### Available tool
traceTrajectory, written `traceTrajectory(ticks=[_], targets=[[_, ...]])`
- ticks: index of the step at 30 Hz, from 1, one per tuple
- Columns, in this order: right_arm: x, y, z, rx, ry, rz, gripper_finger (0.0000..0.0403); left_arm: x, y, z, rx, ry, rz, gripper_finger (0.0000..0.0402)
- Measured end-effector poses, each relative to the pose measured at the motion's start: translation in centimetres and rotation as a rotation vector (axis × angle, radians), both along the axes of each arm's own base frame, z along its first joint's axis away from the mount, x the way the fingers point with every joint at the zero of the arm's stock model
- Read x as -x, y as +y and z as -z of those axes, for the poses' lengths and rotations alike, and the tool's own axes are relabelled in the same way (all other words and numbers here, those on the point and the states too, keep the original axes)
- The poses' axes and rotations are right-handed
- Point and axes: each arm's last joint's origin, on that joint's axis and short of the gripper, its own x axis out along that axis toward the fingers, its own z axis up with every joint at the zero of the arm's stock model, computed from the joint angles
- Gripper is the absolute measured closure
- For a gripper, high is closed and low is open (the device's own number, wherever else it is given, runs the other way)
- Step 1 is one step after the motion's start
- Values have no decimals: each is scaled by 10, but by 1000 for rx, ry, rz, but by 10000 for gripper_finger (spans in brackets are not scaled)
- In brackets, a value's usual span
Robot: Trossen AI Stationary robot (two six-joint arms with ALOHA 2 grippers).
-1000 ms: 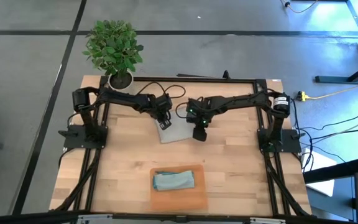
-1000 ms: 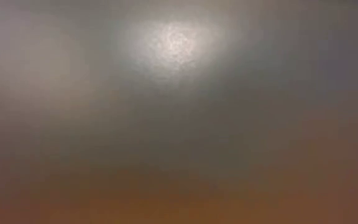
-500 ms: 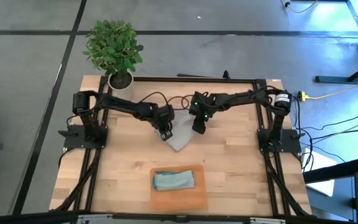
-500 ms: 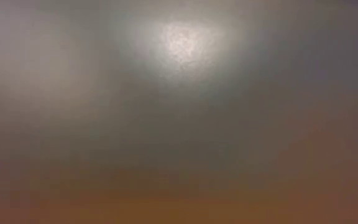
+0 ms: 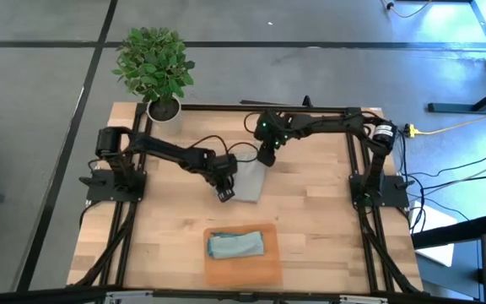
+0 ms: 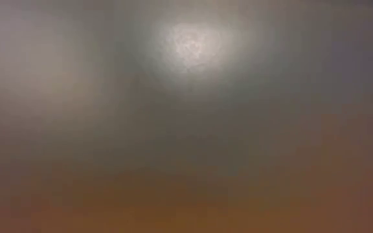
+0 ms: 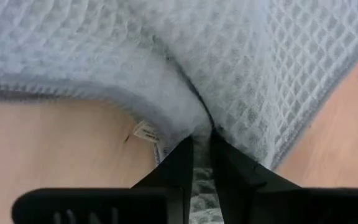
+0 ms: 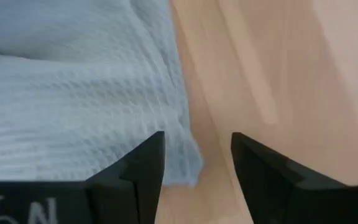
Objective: Roll microfiber towels into tight, uniform cylinder then place into a basket
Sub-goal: Roll the gray towel
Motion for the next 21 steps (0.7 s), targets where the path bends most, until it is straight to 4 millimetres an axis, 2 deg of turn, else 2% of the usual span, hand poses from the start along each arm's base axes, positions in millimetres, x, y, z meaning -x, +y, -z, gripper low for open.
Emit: traceTrajectory(ticks=[4,10,15,21], targets=[[-1,3,-31,34,-12,-67,217,4,10,-17,-7,-52,-37,349],[4,28,-54,30,-29,-207,217,13,23,-44,-118,-117,-6,349],[4,56,-40,-146,-63,-345,217,14,34,-43,-214,-102,59,349],[9,79,-9,-152,-63,-342,217,10,41,-23,-224,-46,89,349]])
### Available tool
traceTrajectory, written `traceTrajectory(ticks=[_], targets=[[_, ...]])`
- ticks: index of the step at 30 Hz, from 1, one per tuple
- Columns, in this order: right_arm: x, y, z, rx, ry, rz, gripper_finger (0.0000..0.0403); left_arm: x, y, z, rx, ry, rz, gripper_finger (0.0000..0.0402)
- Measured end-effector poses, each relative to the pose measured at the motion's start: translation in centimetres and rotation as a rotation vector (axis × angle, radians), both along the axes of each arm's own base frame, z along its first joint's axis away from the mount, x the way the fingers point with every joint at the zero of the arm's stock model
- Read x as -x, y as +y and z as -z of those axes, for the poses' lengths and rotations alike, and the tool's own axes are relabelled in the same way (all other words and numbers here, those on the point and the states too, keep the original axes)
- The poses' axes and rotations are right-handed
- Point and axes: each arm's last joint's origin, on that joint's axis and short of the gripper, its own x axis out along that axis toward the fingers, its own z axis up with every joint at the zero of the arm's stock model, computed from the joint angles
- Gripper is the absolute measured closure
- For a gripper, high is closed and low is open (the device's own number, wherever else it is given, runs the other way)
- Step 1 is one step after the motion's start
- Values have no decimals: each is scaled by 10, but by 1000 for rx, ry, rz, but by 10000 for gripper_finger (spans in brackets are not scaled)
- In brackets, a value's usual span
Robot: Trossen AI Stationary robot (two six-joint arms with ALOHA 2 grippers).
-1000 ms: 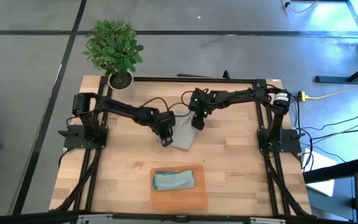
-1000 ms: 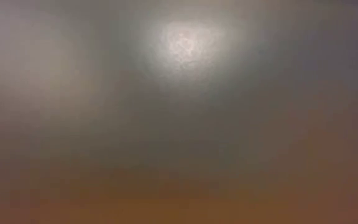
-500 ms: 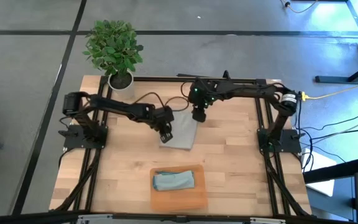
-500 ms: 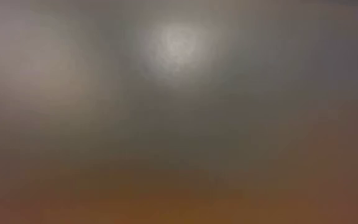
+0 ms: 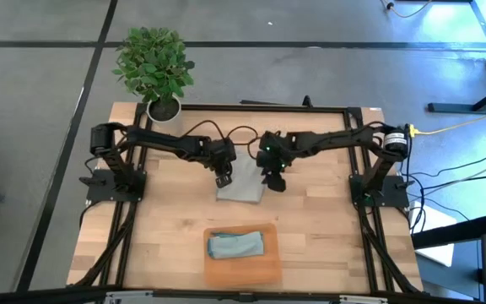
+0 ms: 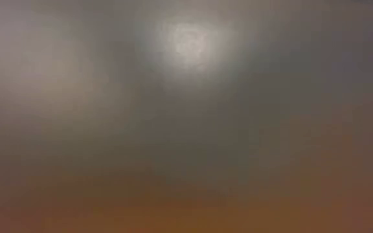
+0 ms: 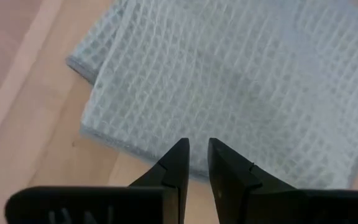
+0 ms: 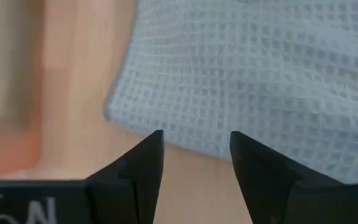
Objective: Roll microfiber towels into tight, uniform cylinder then place into a basket
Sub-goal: Roll the gray towel
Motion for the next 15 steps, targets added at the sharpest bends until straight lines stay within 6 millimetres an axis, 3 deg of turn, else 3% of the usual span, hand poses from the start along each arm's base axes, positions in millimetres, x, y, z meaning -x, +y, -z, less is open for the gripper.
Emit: traceTrajectory(ticks=[7,15], targets=[[8,3,24,69,-52,43,217,-4,-7,16,21,50,29,349],[16,-12,35,171,-42,149,217,-7,-25,20,58,60,93,349]])
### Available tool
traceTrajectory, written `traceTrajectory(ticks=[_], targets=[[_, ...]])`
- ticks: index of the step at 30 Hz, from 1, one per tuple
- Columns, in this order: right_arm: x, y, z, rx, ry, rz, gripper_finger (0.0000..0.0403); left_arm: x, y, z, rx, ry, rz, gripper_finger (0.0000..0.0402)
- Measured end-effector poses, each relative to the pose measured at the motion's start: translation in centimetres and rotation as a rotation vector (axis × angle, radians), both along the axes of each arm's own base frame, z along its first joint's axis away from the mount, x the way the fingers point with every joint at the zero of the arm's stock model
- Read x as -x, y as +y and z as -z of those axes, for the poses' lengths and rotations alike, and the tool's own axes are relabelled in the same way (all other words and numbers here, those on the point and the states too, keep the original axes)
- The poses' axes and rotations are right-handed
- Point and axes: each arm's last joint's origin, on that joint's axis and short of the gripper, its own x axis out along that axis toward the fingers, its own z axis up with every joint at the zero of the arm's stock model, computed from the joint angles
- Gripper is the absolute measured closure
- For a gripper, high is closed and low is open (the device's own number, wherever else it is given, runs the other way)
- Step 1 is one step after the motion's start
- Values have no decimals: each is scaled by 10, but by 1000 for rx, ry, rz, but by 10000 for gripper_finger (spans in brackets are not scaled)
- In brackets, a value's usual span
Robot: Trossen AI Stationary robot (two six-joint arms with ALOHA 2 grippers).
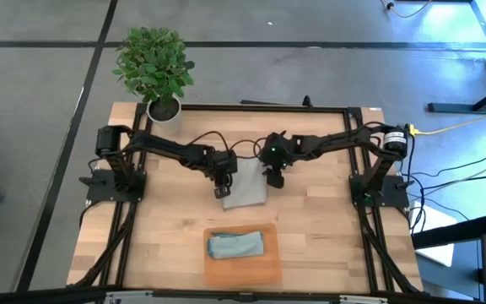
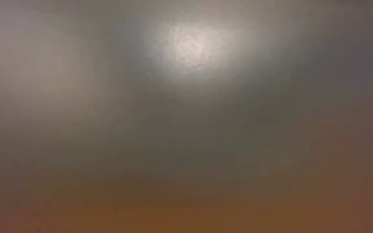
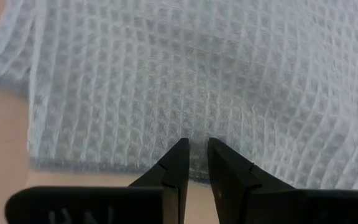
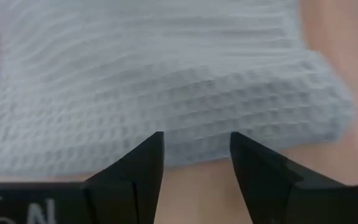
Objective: Roll microfiber towels into tight, uniform cylinder then place into a basket
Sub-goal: Roll the gray towel
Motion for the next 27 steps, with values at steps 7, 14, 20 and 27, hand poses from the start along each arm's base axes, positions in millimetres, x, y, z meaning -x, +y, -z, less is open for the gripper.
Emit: traceTrajectory(ticks=[7,14,20,27], targets=[[0,-9,-12,70,-23,27,217,1,-4,-5,10,-12,-13,349],[6,16,-42,12,-78,-136,217,11,5,-39,-26,-102,-51,349],[4,51,-35,42,-50,-394,217,19,2,-64,-70,-175,-23,349],[-1,74,-26,115,-66,-573,217,22,-10,-69,-51,-176,17,349]])
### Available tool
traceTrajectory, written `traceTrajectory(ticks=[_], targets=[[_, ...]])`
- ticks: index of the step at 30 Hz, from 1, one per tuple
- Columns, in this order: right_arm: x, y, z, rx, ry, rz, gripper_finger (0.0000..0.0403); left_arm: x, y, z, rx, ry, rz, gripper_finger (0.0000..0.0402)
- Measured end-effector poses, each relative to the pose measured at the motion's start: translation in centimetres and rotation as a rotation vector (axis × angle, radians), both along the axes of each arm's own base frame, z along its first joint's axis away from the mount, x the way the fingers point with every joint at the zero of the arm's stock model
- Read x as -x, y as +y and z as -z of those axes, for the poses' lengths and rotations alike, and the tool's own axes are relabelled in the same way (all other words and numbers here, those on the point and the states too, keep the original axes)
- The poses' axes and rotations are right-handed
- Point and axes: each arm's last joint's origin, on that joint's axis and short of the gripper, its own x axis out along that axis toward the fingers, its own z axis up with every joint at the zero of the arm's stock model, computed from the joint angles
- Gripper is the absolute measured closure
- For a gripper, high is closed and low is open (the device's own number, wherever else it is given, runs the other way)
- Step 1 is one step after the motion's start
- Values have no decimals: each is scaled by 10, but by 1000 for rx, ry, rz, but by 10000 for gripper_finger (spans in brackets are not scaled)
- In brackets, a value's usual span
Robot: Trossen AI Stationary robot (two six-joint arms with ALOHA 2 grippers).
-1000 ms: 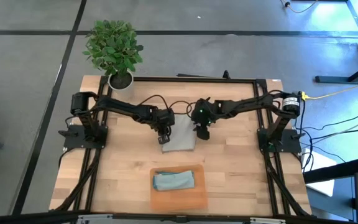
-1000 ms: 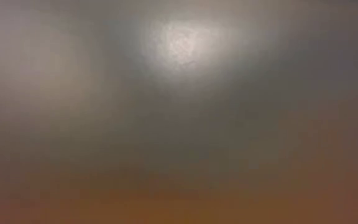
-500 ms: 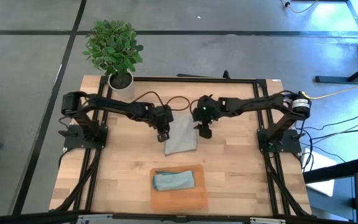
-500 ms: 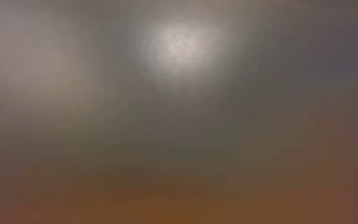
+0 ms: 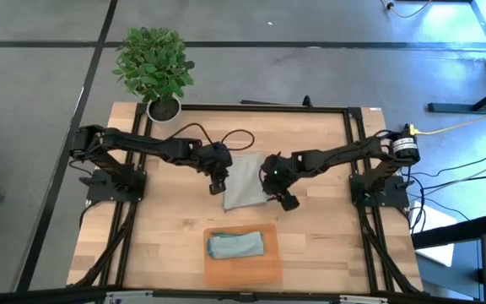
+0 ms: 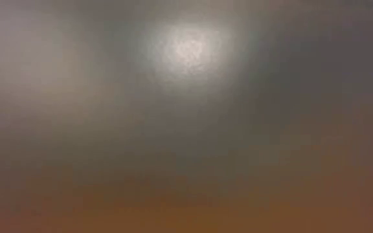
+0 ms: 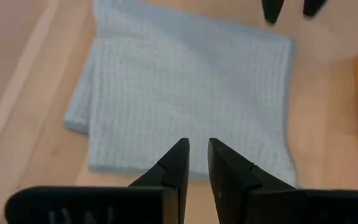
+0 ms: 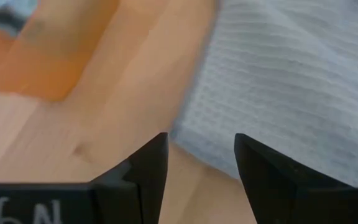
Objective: Roll microfiber towels into tight, uniform cylinder then place into a basket
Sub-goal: Roll the gray towel
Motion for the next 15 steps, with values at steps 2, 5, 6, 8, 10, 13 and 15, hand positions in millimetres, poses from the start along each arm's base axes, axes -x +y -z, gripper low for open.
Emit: traceTrajectory(ticks=[2,5,6,8,10,13,15], targets=[[-1,3,5,15,3,-18,217,0,-3,0,2,7,11,349],[-2,5,12,26,24,-13,217,-1,-7,0,2,1,23,349],[-2,5,12,23,34,-9,217,-1,-7,0,0,0,23,349],[-2,6,12,19,33,-3,217,-1,-7,0,-5,-1,19,349],[-2,8,12,18,28,-8,217,-1,-7,0,-1,1,13,349],[-3,9,10,19,23,-12,214,-1,-7,0,13,-2,-11,349],[-4,10,10,23,14,-15,207,-1,-7,0,24,-3,-27,349]])
